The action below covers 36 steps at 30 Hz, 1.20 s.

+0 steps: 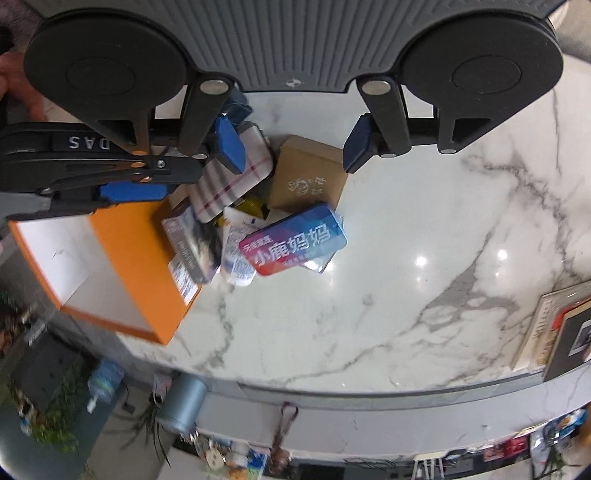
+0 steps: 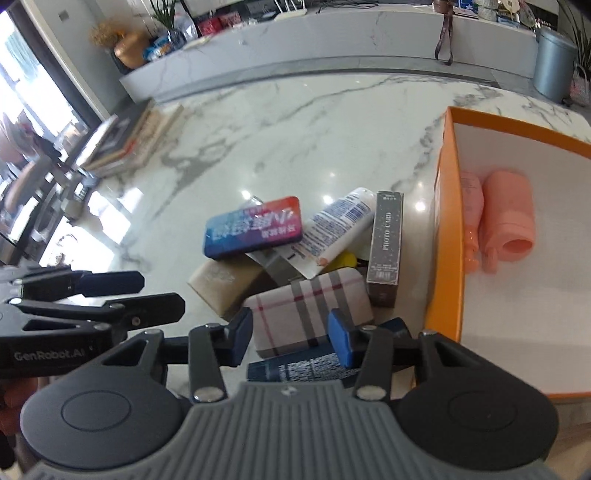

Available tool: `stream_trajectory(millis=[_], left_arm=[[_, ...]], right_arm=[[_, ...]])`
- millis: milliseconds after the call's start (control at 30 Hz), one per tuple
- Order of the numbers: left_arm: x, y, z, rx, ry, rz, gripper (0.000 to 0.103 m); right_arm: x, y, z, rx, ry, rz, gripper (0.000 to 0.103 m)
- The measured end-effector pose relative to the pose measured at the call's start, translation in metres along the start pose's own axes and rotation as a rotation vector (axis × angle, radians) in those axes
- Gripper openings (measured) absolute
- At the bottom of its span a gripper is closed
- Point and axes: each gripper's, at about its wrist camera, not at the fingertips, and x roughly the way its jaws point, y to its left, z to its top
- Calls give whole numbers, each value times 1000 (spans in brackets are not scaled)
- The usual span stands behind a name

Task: Organize rigid objects
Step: 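Move both grippers back to the remaining cluster of items, then grasp the blue-red printed card box edgewise with the left gripper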

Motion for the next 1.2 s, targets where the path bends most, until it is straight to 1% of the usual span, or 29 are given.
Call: stream_trajectory(millis=[100,167,200,267,400,467,500,567,633,667,733,833,867,933,1067,1100,1133,1200], left_arm=[[14,3,5,30,21,-9,76],[24,4,8,39,41,-11,76],[27,5,9,43,48,-8,76],[31,7,12,38,36,-1,76],[31,17,19,13,8,-32,75],[33,21,23,22,-1,-26,74],[33,21,26,42,-7,-23,74],[35,17,31,117,-15,-20,75],[36,10,36,226,-30,-17,75],[38,6,38,281,-34,-18,75],[42,-3,42,389,-34,-35,75],[51,-18,43,538,-25,-62,75],[54,-23,42,582,-22,-57,75],[63,-32,40,665,-13,-21,71],[74,-43,32,779,-7,23,66],[75,-46,29,805,-14,40,63],[76,-48,27,824,-21,51,60],[76,-49,25,830,-22,59,55]], right_arm=[[8,2,3,-10,14,-20,48],[11,2,7,-13,18,-35,48],[13,2,9,-16,17,-41,46],[16,4,14,-35,13,-56,45],[22,6,27,-64,7,-70,45],[27,8,33,-81,7,-73,45],[29,10,35,-93,8,-77,45],[34,13,42,-125,11,-94,45],[39,14,47,-152,19,-120,45],[41,14,50,-162,23,-136,42],[42,12,54,-178,27,-163,37],[42,9,57,-188,42,-174,36],[42,9,57,-186,49,-175,36],[43,6,57,-171,62,-175,36],[44,0,53,-139,79,-173,36],[44,-1,52,-135,82,-174,36],[44,-1,51,-133,84,-173,36],[45,-1,50,-129,86,-165,36]])
